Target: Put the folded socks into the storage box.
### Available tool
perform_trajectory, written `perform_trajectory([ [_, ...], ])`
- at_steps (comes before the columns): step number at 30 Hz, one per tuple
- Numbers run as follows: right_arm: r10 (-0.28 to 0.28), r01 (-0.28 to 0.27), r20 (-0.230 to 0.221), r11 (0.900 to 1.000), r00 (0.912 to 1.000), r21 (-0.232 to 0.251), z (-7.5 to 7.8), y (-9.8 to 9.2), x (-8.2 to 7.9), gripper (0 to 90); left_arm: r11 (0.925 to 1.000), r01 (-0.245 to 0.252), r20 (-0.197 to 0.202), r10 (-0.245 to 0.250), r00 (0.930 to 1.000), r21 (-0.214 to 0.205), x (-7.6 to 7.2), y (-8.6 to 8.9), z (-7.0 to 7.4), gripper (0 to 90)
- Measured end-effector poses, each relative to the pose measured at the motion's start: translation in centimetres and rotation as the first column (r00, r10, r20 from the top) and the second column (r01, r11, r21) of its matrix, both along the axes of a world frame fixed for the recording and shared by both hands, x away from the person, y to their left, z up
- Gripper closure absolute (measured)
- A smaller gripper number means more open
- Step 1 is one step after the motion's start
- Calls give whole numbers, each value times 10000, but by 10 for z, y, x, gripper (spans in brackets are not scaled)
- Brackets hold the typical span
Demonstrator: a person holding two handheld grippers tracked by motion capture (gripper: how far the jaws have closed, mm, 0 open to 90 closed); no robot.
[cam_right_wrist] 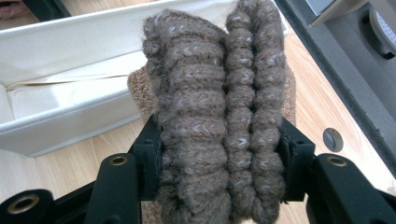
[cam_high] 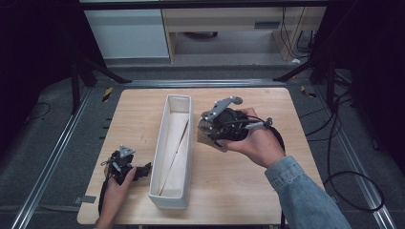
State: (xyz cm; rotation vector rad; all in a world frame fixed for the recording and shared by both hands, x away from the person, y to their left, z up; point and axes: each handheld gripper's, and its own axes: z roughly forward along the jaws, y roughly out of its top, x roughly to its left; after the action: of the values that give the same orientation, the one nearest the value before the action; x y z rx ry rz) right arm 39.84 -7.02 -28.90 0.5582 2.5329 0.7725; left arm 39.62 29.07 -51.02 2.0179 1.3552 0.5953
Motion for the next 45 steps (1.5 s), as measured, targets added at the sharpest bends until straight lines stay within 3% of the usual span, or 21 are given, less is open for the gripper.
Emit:
perform_trajectory([
  [29, 630, -630, 39, 9977, 9980, 233, 11, 32, -2, 473, 10000, 19, -16, -19, 10000, 26, 0, 0, 0, 0],
  [45, 963, -960, -122, 9952, 9953, 193, 8, 51, -2, 473, 10000, 6, -8, -6, 10000, 16, 0, 0, 0, 0],
])
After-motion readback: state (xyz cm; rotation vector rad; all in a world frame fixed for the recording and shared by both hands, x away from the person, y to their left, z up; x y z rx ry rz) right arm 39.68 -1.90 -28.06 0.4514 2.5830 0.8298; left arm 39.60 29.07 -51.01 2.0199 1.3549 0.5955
